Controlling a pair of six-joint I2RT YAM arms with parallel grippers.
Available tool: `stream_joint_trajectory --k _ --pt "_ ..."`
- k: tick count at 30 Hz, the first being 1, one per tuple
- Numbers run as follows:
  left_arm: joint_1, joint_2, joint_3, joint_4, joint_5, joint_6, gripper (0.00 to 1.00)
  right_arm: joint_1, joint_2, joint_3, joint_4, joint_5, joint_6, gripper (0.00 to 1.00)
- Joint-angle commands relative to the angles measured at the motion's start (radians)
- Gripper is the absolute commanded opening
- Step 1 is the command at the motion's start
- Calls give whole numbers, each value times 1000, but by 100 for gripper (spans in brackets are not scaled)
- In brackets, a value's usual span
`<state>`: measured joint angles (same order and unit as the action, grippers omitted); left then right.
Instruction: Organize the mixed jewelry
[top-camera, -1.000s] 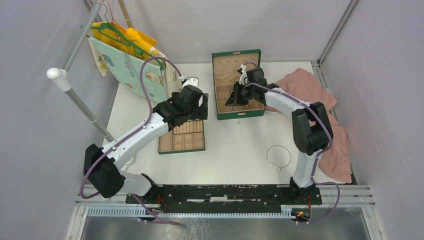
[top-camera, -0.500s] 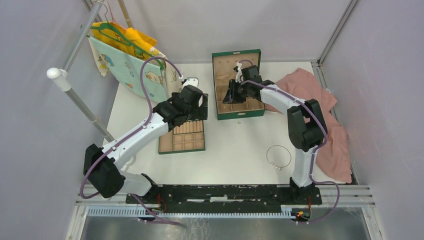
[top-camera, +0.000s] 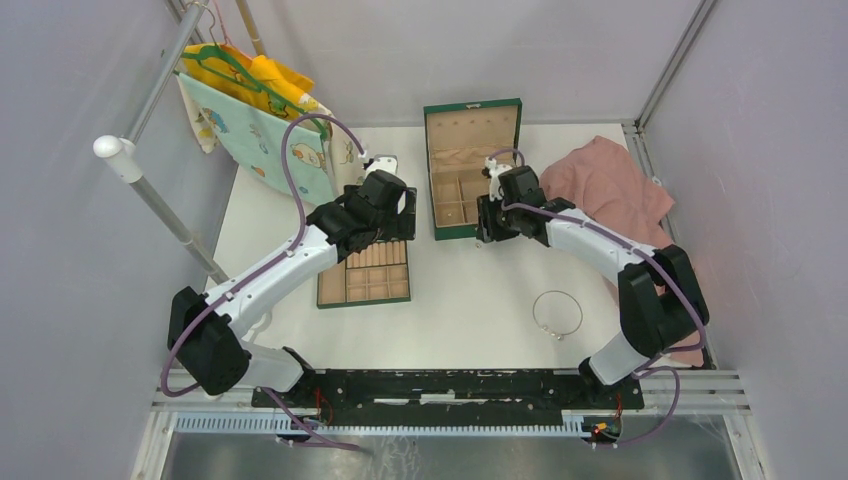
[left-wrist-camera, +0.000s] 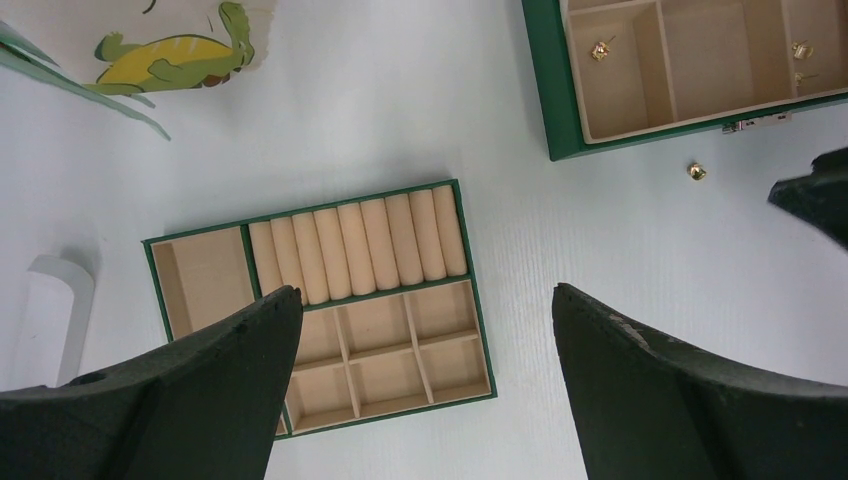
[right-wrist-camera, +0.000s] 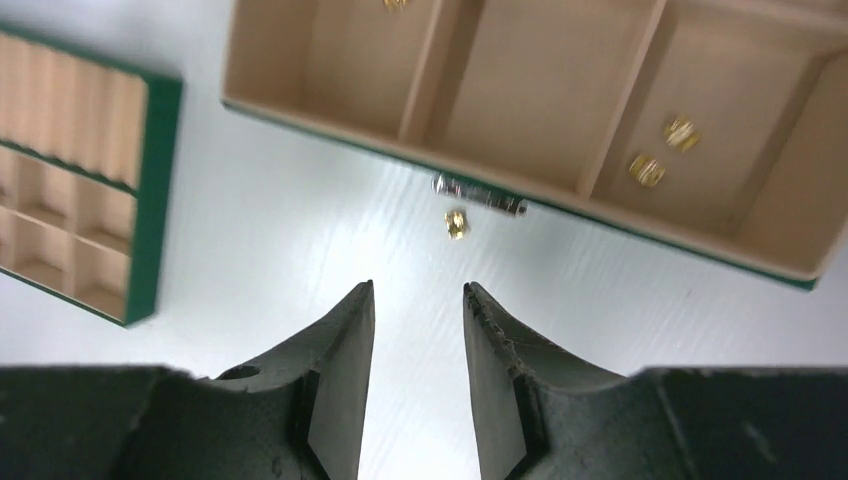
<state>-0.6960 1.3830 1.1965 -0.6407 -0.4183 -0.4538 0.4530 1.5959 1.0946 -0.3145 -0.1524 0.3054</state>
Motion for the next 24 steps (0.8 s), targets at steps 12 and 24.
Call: stream_joint_trajectory --k 12,24 --pt "3 0 40 35 -26 35 100 90 137 28 -5 177 -181 44" --pt "3 5 46 34 -28 38 100 120 227 61 25 214 -173 43"
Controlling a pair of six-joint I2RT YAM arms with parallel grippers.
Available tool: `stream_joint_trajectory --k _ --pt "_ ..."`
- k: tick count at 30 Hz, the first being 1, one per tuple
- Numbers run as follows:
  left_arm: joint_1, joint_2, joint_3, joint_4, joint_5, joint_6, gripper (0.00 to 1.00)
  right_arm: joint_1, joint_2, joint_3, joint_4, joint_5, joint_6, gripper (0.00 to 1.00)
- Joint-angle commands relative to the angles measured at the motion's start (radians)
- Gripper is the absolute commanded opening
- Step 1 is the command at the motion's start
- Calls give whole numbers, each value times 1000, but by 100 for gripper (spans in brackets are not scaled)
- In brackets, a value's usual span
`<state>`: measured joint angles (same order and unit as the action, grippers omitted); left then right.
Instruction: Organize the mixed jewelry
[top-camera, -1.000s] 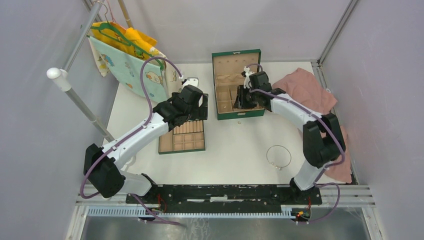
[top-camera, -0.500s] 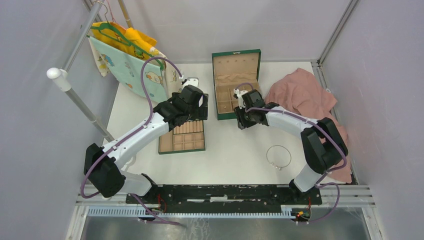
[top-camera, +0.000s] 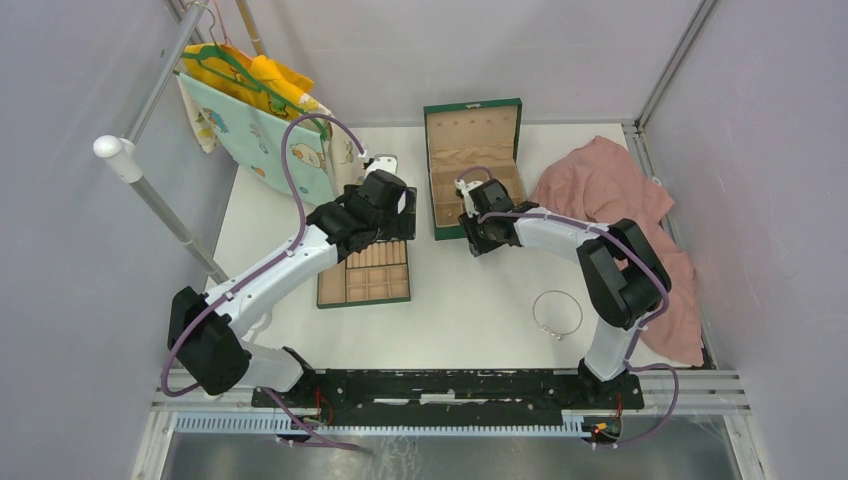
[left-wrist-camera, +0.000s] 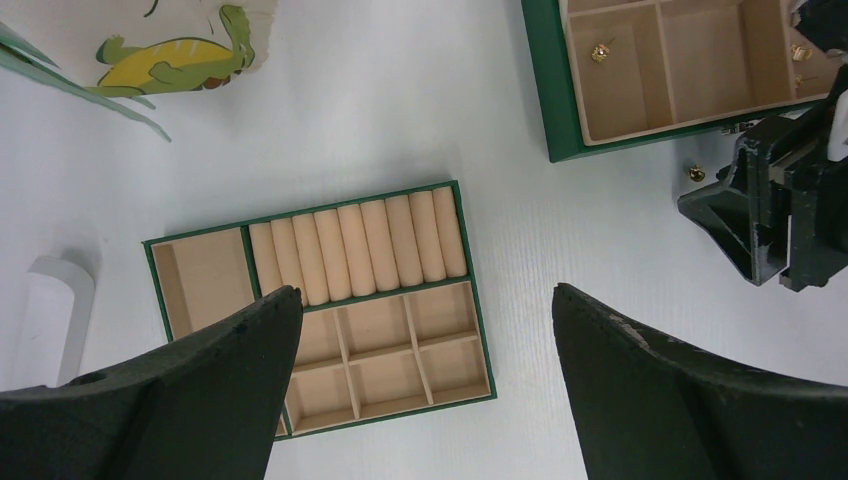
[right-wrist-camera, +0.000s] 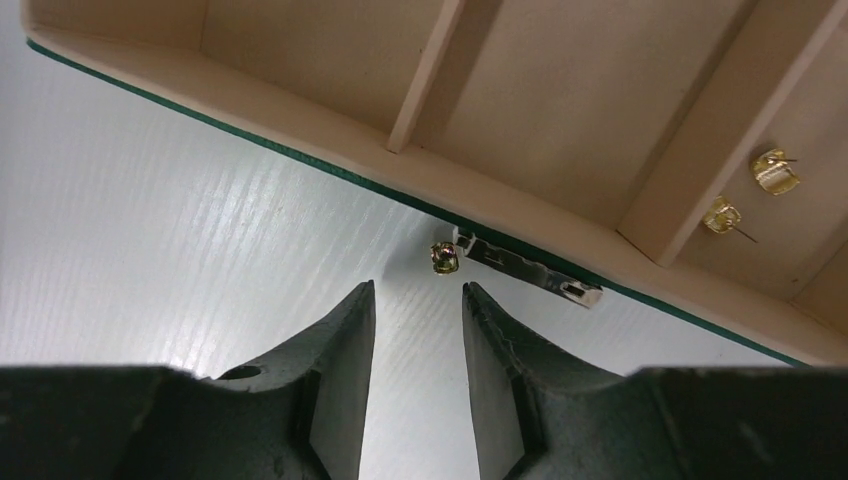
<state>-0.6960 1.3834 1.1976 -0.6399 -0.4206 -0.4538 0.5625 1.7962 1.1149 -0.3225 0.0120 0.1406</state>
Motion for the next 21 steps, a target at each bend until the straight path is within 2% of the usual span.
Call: stream_joint_trajectory --k 1,11,21 --pt "3 5 45 33 -26 38 100 11 29 37 36 57 -7 42" --pt "2 16 48 35 -27 42 100 12 50 21 48 106 -2 36" --pt "2 21 53 36 -28 48 100 12 91 24 65 104 13 34"
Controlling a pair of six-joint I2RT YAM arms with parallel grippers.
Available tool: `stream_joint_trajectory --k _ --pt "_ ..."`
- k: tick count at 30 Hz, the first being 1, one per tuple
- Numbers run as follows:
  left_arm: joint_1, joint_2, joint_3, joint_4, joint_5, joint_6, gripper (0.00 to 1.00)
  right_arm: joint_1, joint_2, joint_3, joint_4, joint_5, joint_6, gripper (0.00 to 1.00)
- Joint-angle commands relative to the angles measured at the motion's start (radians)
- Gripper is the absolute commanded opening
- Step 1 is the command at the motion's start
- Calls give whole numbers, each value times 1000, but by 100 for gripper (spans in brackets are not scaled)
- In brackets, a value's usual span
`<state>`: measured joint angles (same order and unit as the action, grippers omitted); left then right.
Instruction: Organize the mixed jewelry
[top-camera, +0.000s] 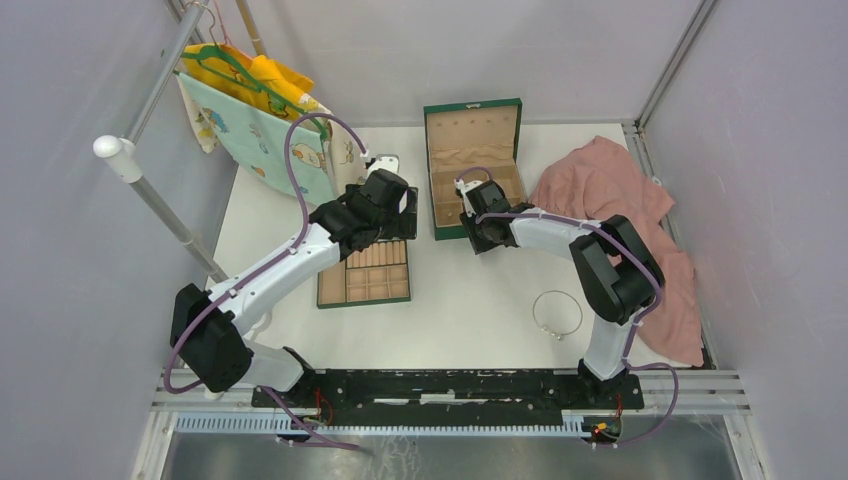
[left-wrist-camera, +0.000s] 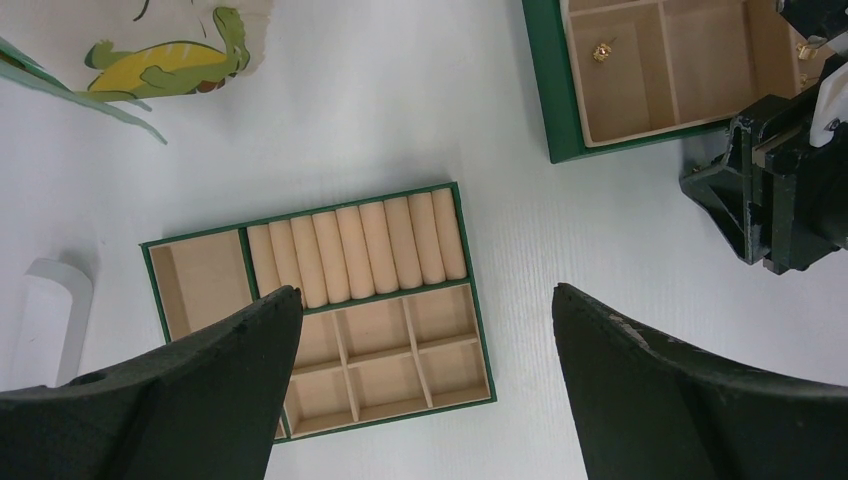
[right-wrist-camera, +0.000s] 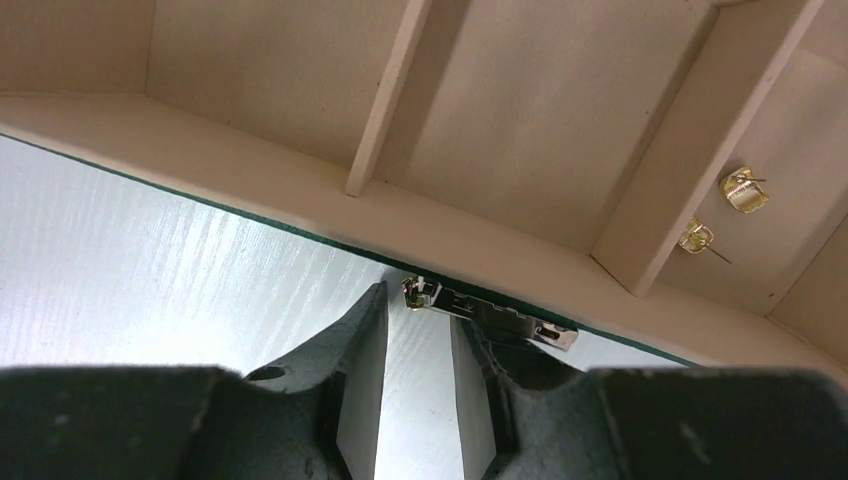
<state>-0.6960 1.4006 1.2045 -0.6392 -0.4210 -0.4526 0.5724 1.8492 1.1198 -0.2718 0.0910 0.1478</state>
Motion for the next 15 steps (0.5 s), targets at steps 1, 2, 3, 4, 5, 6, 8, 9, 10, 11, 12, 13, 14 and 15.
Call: stream_joint_trajectory --k 1,2,3,4,5,6,8,9,10,11,12,13,14,15 --pt "2 2 46 35 -28 48 100 2 39 20 13 23 6 34" --pt "2 0 45 36 -28 46 100 3 39 19 13 23 7 34" --pt "2 -1 44 36 -30 46 100 3 38 16 15 24 8 33" --pt "3 0 44 36 -30 46 100 3 38 16 14 25 8 32" --pt "3 -1 43 35 -30 46 100 3 40 15 13 26 8 31" --pt "2 -2 43 36 -30 47 100 2 41 13 13 27 7 31" --pt "2 -3 42 37 -30 48 100 3 39 10 17 29 6 29" --pt "2 -2 41 37 -30 48 100 2 39 8 20 30 7 28" --pt "2 -3 41 36 -29 47 100 2 39 5 24 31 9 27" --pt "3 -3 41 37 -29 48 100 3 41 5 25 31 10 26" --pt "2 -4 41 36 -29 48 100 3 43 6 25 30 12 25" --pt "3 -5 41 38 -27 47 100 3 45 6 26 30 15 24" --pt "3 -5 40 36 -27 46 100 3 47 7 27 31 15 23" --pt "3 -6 40 37 -28 45 100 3 48 6 29 33 17 22"
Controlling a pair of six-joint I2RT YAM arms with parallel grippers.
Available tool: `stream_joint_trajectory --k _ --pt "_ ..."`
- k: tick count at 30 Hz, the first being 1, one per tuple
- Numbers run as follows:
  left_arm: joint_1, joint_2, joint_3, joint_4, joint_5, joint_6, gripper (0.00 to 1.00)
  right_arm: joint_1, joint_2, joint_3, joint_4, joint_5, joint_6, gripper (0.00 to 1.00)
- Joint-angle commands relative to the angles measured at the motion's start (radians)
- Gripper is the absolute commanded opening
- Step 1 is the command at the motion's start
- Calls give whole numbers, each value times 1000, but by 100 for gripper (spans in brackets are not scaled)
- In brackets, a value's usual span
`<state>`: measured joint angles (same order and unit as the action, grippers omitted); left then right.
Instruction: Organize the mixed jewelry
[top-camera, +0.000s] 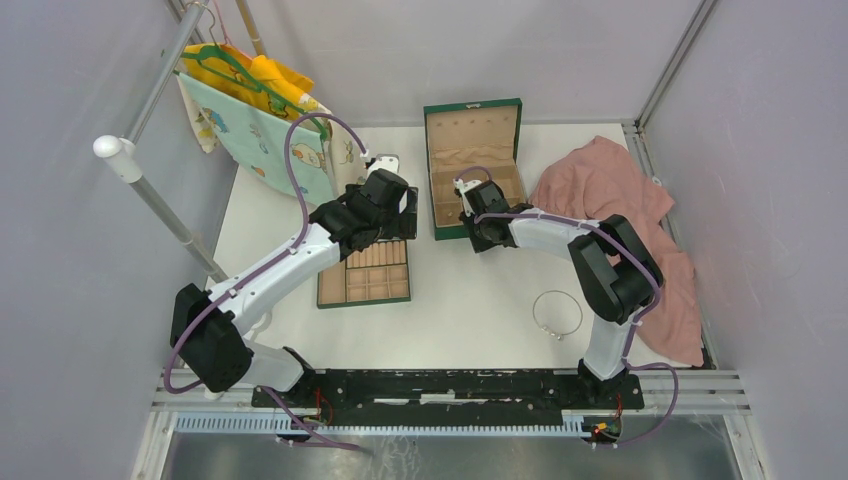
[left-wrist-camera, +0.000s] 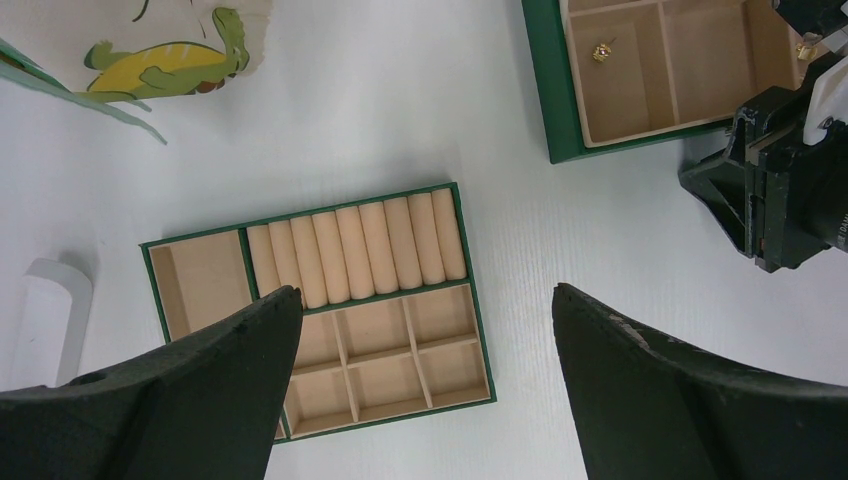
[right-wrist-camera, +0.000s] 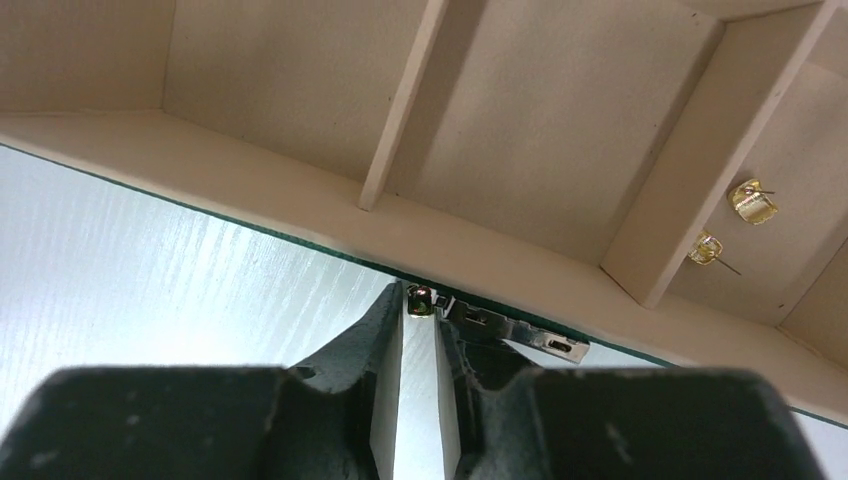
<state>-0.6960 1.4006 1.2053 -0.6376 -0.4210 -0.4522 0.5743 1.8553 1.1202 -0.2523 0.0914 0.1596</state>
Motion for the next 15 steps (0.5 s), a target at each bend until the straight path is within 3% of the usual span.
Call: stream_joint_trajectory --k 1,15 --pt "2 -7 38 35 -26 46 100 0 45 7 10 36 6 22" --pt "2 -24 30 34 -24 43 100 1 69 6 0 45 5 28"
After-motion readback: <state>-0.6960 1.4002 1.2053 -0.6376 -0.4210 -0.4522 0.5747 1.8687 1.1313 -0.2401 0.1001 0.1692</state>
